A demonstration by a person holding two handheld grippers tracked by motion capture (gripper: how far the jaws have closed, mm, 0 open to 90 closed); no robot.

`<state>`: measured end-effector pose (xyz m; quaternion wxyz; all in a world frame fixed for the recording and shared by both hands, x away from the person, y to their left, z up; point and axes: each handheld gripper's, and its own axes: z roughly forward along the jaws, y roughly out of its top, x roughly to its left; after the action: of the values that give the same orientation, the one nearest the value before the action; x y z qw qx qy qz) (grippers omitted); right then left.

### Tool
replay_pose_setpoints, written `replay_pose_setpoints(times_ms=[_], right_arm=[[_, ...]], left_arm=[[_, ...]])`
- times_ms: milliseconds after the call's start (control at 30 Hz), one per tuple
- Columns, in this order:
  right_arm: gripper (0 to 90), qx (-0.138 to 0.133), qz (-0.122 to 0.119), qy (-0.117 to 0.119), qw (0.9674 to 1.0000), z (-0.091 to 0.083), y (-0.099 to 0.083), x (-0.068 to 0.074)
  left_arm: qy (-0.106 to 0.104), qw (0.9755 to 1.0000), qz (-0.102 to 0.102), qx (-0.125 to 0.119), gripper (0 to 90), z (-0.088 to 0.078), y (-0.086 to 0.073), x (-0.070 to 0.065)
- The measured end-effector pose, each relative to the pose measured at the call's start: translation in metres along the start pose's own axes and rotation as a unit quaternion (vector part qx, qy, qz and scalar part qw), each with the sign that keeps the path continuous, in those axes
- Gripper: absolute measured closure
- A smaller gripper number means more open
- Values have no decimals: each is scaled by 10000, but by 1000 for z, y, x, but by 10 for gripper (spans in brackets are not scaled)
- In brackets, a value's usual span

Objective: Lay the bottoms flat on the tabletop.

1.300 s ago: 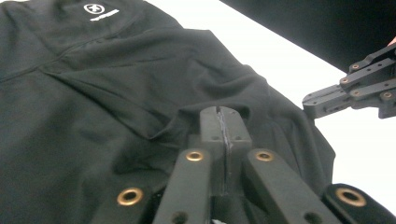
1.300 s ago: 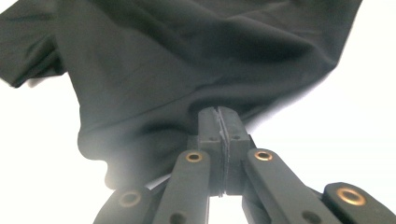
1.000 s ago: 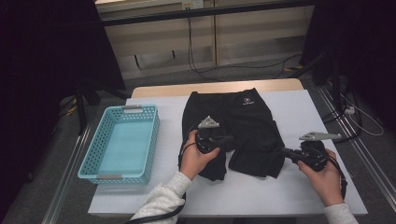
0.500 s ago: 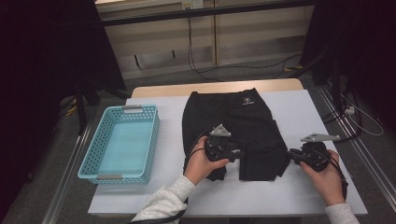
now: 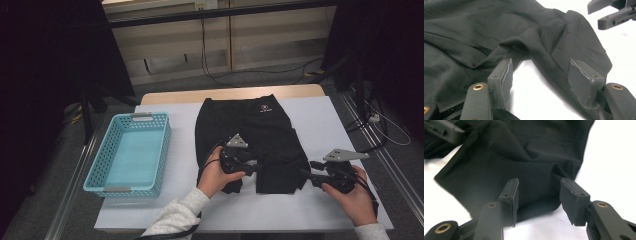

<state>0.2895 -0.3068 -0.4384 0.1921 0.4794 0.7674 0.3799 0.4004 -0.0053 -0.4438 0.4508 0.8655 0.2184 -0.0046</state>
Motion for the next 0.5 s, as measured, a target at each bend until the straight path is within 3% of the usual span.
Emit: replay_pose_setpoints(times_ms=[200, 500], right_arm=[[537, 59, -314, 168, 9993, -5, -3, 9], [528, 189, -429, 361, 9982, -5, -9, 13]], left_arm=[[-109, 9998, 14, 139, 426, 5, -1, -5], [-53, 9993, -4, 379, 496, 18, -5, -6]])
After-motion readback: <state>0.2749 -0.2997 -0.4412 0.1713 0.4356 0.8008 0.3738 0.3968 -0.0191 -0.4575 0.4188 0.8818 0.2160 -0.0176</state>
